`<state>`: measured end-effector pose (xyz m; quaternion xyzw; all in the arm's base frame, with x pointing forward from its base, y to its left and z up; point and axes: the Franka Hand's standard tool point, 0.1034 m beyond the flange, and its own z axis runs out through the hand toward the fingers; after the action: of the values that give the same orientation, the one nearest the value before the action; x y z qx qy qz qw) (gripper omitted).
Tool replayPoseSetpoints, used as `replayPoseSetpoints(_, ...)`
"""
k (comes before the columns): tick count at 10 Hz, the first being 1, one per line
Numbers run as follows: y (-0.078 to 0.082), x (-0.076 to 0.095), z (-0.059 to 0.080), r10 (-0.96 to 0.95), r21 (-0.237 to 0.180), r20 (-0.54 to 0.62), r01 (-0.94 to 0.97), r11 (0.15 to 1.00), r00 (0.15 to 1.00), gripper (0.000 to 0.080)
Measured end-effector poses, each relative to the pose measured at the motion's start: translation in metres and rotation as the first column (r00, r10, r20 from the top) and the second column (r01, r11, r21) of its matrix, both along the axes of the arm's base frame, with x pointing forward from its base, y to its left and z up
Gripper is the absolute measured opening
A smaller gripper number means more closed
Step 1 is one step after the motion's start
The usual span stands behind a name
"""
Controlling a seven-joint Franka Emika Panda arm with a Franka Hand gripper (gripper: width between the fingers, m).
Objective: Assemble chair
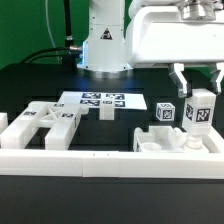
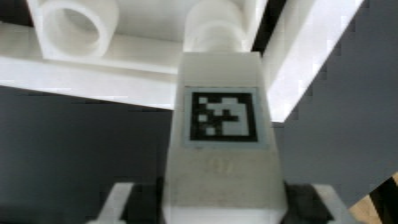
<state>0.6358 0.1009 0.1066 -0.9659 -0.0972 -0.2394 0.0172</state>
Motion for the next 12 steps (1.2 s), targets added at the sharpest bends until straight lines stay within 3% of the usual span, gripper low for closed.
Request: replayPoseSetpoints(12, 0.001, -0.0015, 0.0001, 0.004, 0.0, 0.036, -0.004, 1.0, 0.999, 0.0287)
